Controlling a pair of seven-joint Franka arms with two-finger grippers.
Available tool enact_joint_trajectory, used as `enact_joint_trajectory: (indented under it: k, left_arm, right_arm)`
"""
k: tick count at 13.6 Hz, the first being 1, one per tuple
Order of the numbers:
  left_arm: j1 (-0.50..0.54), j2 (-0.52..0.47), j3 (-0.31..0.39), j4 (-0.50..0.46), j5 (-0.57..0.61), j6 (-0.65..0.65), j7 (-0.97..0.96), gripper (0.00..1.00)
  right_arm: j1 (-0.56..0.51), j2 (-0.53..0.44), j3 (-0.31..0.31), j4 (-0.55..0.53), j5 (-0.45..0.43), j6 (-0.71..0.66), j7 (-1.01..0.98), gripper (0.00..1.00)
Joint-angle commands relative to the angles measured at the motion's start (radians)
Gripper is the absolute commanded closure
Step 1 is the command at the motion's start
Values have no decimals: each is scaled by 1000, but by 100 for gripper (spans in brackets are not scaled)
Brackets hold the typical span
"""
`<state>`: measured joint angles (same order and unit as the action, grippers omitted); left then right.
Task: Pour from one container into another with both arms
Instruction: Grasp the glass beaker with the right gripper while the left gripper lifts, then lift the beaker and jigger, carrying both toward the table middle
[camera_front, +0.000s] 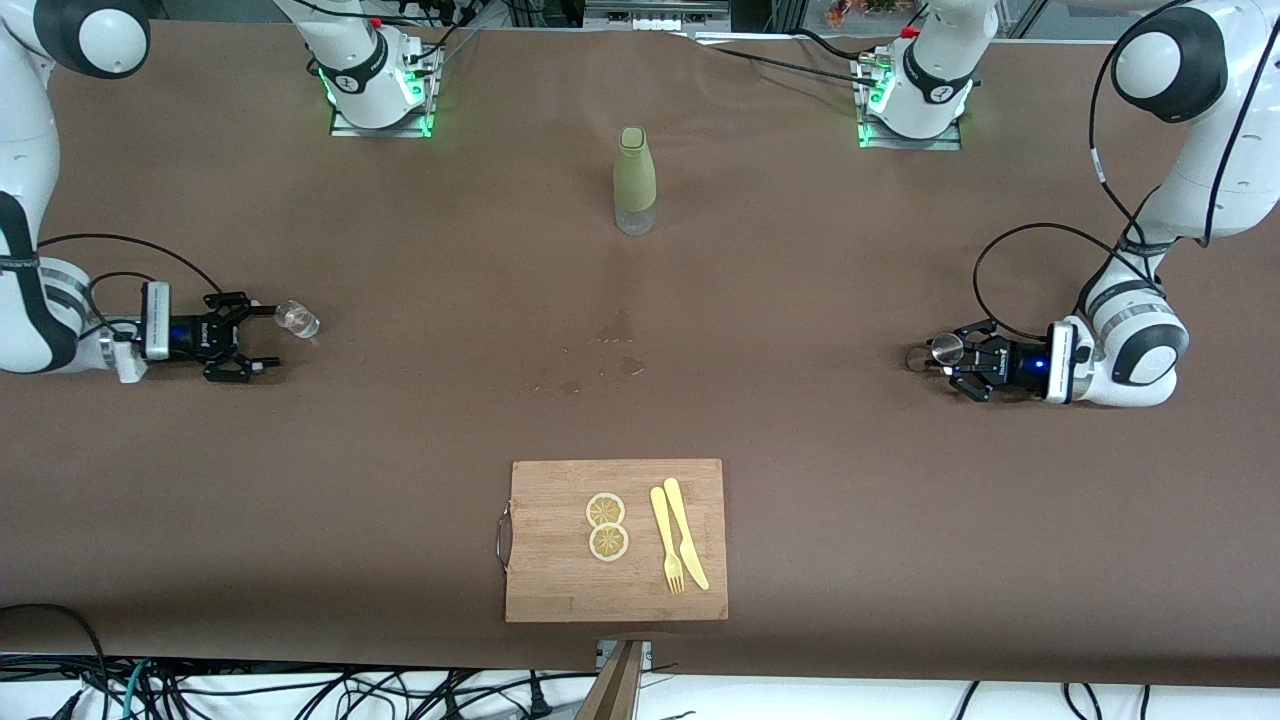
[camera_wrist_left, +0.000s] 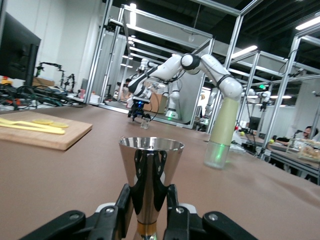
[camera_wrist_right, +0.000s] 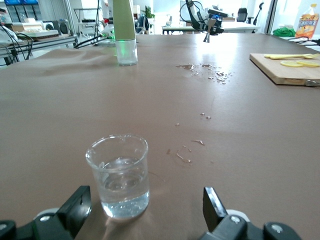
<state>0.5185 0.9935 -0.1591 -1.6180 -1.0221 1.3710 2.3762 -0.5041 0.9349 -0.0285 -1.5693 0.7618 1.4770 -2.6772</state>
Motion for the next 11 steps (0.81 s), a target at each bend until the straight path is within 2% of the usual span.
enact_joint_trajectory:
  k: [1,2,11]
  left_arm:
    - [-51,-50,-17,15,-54,-18,-40,94]
    - [-67,-47,-19,13,-82,-18,-35,100]
    - [-183,-41,-19,12,-183,-9,-38,100]
  right_arm:
    - [-7,22,19,26,14,-27,-24,1]
    - [-7,24,24,22,14,-27,-39,1]
    - [19,51,42,-32,30,-50,-98,1]
